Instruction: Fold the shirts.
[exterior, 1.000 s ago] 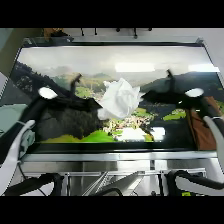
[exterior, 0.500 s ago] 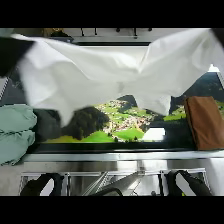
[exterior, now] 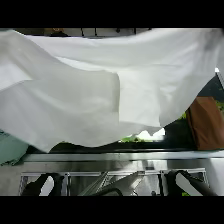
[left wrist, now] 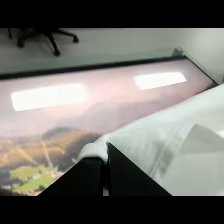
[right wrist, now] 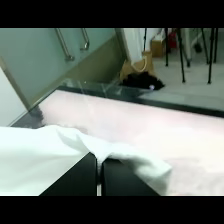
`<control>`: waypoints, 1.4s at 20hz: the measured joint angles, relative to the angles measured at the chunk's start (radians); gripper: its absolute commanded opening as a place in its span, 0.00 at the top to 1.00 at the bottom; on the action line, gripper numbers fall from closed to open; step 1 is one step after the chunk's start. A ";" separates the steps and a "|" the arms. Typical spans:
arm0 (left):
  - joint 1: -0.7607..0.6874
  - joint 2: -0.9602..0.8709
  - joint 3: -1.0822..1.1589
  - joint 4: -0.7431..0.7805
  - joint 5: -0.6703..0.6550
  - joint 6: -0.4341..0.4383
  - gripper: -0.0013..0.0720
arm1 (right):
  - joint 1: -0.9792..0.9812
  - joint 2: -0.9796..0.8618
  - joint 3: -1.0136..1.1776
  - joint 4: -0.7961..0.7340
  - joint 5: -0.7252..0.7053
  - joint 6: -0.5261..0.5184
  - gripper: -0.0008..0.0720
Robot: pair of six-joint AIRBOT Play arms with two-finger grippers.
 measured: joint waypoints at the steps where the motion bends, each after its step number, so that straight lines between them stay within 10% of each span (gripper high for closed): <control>1: -0.027 -0.064 -0.042 -0.003 0.011 0.029 0.97 | 0.012 -0.049 -0.043 0.000 -0.002 -0.001 0.95; 8: -0.246 -0.739 -0.011 -0.017 0.153 0.143 0.96 | 0.119 -0.517 -0.289 0.020 -0.217 -0.123 0.93; 9: -0.258 -0.828 0.047 -0.018 0.151 0.124 0.77 | 0.122 -0.568 -0.299 0.032 -0.244 -0.146 0.78; 10: -0.265 -0.917 0.119 -0.018 0.138 0.095 0.20 | 0.123 -0.612 -0.306 0.044 -0.257 -0.172 0.62; 11: -0.266 -0.991 0.195 -0.018 0.121 0.067 0.03 | 0.120 -0.639 -0.309 0.054 -0.269 -0.193 0.61; 18: -0.139 -1.070 0.373 -0.010 -0.109 -0.072 0.03 | -0.044 -0.550 -0.309 -0.044 -0.160 -0.190 0.49; 28: 0.089 -0.632 -0.478 0.397 -0.119 -0.089 0.03 | -0.201 -0.256 -0.661 -0.306 0.000 0.013 0.49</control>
